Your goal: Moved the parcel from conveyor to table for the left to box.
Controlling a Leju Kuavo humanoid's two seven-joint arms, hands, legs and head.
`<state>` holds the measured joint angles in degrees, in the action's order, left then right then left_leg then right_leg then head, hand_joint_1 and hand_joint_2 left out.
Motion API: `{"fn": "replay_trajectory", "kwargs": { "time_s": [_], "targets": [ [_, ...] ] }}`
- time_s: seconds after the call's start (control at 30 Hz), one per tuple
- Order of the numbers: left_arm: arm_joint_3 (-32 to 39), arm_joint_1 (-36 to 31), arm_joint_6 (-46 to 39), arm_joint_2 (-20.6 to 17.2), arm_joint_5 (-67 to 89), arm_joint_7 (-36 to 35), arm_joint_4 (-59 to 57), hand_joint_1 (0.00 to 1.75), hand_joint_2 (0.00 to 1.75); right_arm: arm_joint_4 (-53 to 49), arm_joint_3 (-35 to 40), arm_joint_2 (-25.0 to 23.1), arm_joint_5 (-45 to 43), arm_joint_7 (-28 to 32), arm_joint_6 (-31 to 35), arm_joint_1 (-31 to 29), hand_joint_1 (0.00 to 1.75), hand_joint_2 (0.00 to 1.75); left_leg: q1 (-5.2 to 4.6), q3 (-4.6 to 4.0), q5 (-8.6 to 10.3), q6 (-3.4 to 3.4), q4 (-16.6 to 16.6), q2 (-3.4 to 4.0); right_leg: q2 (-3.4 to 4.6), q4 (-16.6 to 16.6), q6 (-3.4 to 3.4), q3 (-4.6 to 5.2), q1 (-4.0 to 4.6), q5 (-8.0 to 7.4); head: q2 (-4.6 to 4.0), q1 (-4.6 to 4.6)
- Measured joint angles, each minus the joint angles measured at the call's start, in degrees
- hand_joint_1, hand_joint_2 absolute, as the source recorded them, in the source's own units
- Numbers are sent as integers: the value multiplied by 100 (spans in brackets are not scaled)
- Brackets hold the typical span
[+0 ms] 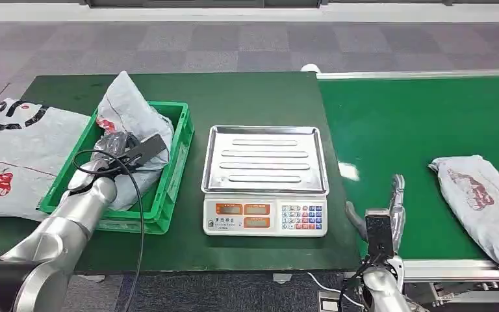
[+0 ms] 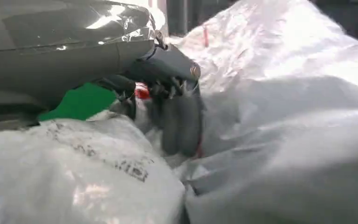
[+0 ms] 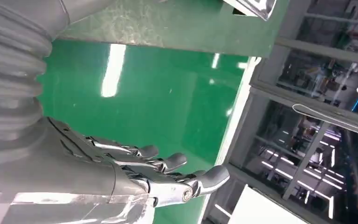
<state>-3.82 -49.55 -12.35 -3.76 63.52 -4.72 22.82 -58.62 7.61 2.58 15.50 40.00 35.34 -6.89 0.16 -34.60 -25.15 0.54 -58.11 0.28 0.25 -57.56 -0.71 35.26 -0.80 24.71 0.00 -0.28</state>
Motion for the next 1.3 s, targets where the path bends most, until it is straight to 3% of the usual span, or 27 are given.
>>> {"fn": "replay_trajectory", "kwargs": {
  "time_s": [0.2,0.33,0.47,0.93,0.97,1.13,1.3],
  "targets": [
    [24,15,-357,-15,-26,158,-57,0,175,0,-4,-35,20,0,-20,3,0,175,1,-1,0,0,0,-1,-1,0,0,0,-1,-1,0,0],
    [289,95,-1603,0,-411,982,72,0,175,0,-4,-42,44,0,-39,5,0,175,1,-3,0,0,-1,0,0,0,0,3,-1,0,0,0],
    [566,215,-2307,48,-745,1726,378,0,175,0,-4,-42,-9,0,-15,4,0,175,1,-7,0,0,-1,-2,-1,0,0,3,-3,0,0,0],
    [793,355,-2428,131,-839,1899,778,0,175,0,-4,-42,-42,0,0,3,0,175,1,-9,-1,-2,0,-2,-1,0,0,4,-3,1,0,0],
    [793,357,-2428,131,-839,1899,787,0,0,0,-4,-42,-42,0,0,3,0,175,1,-9,-1,-2,0,-3,-1,1,0,4,-3,1,0,0],
    [798,385,-2649,142,-914,2162,850,0,0,0,-4,-42,-120,0,44,0,0,175,1,-11,-1,-2,-1,-2,-1,1,0,5,-3,1,0,0],
    [1068,554,-2763,251,-1197,2971,1343,0,0,0,-4,-35,-375,0,160,-18,0,175,1,-12,-2,-3,-1,-3,-2,1,0,6,-4,1,0,0]
  ]
}}
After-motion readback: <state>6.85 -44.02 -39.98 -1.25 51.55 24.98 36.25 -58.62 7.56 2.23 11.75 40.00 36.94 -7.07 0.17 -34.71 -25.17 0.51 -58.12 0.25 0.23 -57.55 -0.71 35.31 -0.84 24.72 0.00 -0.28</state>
